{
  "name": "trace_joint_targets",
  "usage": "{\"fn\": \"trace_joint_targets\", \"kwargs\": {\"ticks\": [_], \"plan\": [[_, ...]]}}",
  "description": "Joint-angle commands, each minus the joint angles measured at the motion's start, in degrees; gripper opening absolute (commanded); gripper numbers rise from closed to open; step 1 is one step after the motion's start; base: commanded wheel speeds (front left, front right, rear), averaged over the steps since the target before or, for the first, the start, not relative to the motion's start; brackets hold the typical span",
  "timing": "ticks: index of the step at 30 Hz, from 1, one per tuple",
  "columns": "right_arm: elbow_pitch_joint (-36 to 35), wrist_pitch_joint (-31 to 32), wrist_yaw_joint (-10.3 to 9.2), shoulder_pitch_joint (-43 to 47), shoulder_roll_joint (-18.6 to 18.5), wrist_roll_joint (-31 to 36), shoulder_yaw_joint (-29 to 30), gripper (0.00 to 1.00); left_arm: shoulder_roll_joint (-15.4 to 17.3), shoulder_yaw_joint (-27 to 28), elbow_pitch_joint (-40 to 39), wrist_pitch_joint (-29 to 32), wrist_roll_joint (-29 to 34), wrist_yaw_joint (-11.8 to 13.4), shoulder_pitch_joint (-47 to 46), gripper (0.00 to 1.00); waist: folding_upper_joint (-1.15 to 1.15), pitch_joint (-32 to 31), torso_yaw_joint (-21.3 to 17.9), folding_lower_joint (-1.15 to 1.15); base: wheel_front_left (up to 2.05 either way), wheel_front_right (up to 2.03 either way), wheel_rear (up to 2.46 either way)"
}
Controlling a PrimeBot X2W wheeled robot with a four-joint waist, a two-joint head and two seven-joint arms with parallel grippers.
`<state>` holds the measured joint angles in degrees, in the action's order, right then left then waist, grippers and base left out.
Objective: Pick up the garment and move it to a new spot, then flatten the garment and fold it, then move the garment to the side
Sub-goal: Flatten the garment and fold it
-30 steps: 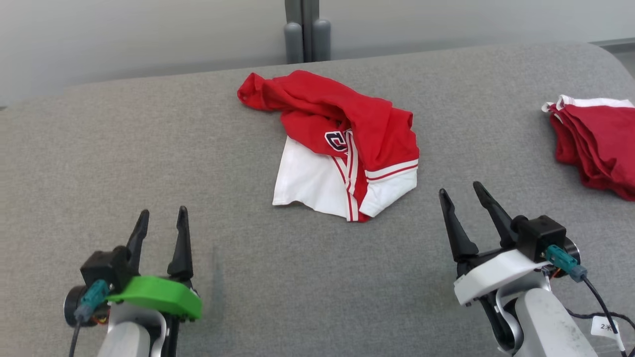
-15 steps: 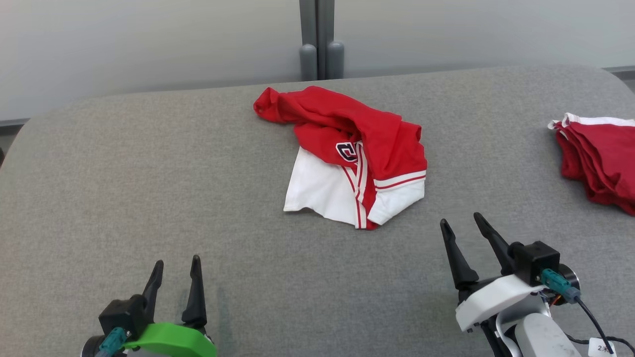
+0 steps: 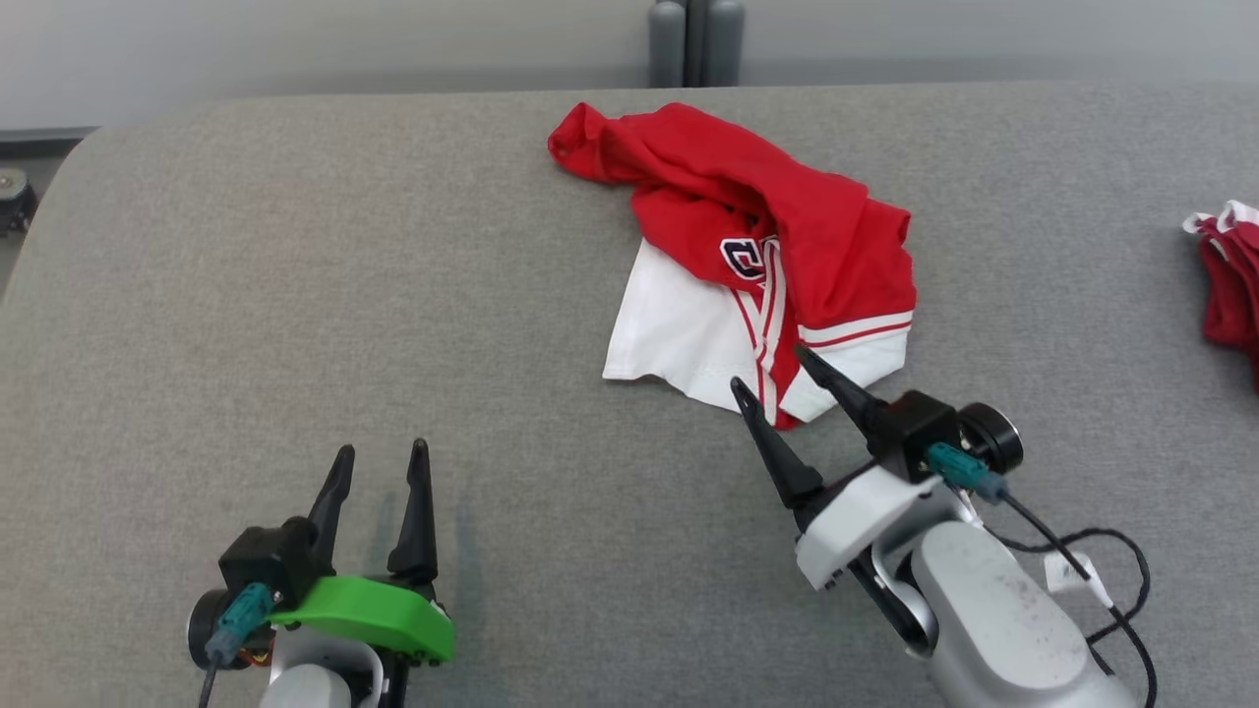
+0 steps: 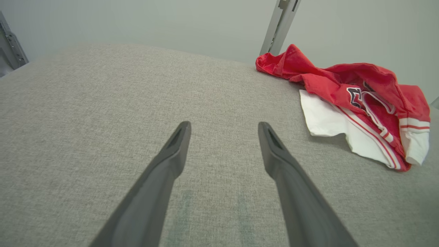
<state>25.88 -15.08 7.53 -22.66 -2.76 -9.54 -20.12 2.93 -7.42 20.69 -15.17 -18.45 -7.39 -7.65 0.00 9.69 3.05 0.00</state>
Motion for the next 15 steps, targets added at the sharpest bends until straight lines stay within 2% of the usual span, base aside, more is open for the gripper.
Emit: {"fn": "trace_joint_targets", "kwargs": {"ticks": [1,8,15], "plan": [[1.1,-0.1,-0.09,-1.9,-0.3,-0.2,-0.9,1.00,0.2,0.1,0.2,0.0,-0.6,-0.2,-1.4,1.00,0.00,3.1,3.3,0.00,0.00,0.00,0.00],[11.9,0.2,-0.10,-10.6,-0.3,0.2,-5.6,1.00,0.1,-1.1,1.0,0.1,-1.8,-0.2,-3.1,1.00,0.00,6.5,7.5,0.00,0.00,0.00,0.00],[22.3,1.9,-0.10,-16.9,-0.3,1.7,-7.5,1.00,0.0,-1.8,1.8,0.0,-3.2,-0.2,-4.6,1.00,0.00,8.8,10.2,0.00,0.00,0.00,0.00]]}}
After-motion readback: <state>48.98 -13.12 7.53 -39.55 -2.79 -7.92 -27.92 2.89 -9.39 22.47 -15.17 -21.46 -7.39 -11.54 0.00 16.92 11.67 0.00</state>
